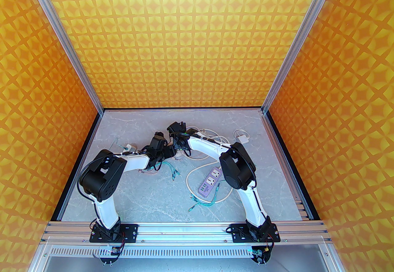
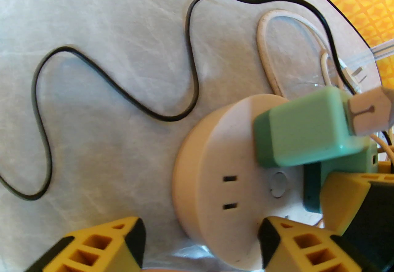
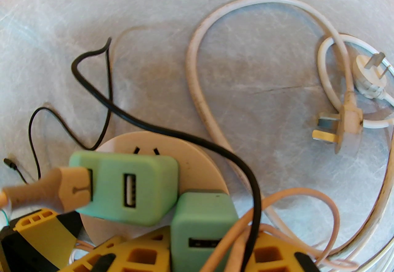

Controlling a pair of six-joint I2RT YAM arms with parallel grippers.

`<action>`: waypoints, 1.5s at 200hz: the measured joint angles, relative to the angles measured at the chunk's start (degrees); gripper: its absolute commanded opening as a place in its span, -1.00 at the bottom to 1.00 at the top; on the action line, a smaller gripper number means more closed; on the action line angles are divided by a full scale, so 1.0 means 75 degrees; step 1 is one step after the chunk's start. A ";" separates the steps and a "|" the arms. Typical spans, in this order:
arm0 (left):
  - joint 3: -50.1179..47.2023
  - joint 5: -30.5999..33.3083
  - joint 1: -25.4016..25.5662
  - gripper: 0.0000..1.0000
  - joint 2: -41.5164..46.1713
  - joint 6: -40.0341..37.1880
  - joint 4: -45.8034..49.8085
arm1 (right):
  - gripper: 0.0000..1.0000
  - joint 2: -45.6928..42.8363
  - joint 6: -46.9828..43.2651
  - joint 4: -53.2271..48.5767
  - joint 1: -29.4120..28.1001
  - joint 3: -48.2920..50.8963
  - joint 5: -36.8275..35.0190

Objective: Pull the plug off the socket

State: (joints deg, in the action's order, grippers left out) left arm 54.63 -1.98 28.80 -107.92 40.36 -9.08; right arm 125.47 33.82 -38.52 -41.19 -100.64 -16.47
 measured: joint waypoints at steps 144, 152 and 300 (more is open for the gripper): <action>0.0752 -0.0006 0.0117 0.03 -0.0504 0.0446 0.0335 | -0.57 0.0017 -0.0149 0.0052 0.0239 -0.0085 0.0073; 0.0775 -0.0006 0.0119 0.03 -0.0507 0.0446 0.0370 | -0.57 0.0017 -0.0152 0.0050 0.0245 -0.0085 0.0070; 0.1160 -0.0015 0.0184 0.01 -0.0720 0.0443 0.0697 | -0.50 -0.0015 -0.0294 -0.0140 0.0303 -0.0149 -0.0157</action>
State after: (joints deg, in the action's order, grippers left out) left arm 63.33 -2.09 30.17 -113.32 43.68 -3.86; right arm 125.36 31.62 -39.57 -38.92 -101.75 -17.65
